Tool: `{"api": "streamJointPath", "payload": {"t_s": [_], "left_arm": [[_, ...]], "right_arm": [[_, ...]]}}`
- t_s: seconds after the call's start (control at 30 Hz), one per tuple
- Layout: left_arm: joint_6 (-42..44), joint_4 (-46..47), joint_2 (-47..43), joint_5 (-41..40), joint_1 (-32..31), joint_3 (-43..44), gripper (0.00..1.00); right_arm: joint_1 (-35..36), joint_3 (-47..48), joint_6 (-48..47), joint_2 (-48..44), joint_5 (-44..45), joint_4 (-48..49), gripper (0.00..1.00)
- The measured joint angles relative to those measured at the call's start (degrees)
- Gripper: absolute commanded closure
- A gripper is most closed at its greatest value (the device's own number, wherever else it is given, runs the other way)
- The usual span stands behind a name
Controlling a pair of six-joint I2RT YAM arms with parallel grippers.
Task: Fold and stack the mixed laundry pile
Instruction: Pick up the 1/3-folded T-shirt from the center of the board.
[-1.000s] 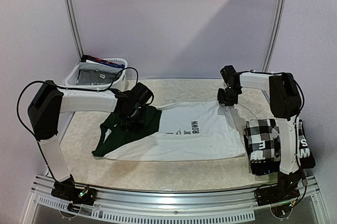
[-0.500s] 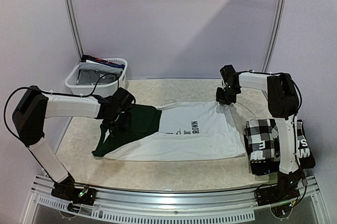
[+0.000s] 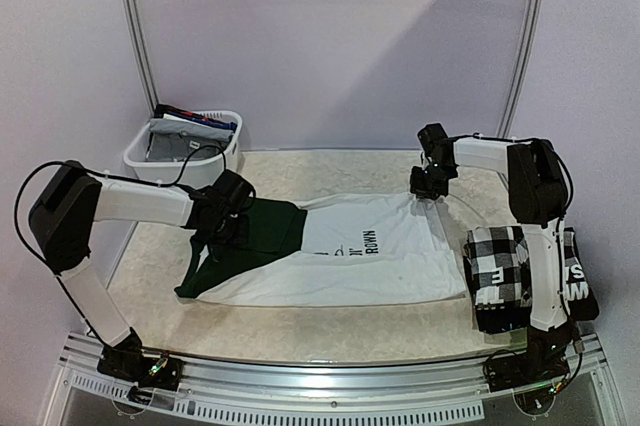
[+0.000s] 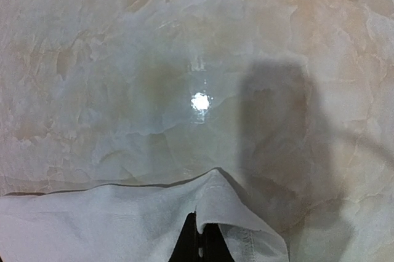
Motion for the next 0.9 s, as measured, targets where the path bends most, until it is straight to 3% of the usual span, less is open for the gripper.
{"api": "streamJointPath", "payload": {"t_s": [0.2, 0.47, 0.9], "left_arm": [[1.6, -3.1, -1.2, -1.0, 0.0, 2.9, 1.0], [3.0, -9.8, -10.9, -1.7, 0.0, 6.6, 1.0], [2.9, -17.0, -17.4, -2.3, -0.5, 6.5, 1.0]], "right_arm": [[0.0, -0.4, -0.7, -0.4, 0.0, -0.1, 1.0], [0.0, -5.6, -1.5, -7.2, 0.0, -0.5, 1.0], [0.0, -12.1, -1.9, -13.0, -3.1, 1.2, 1.0]]}}
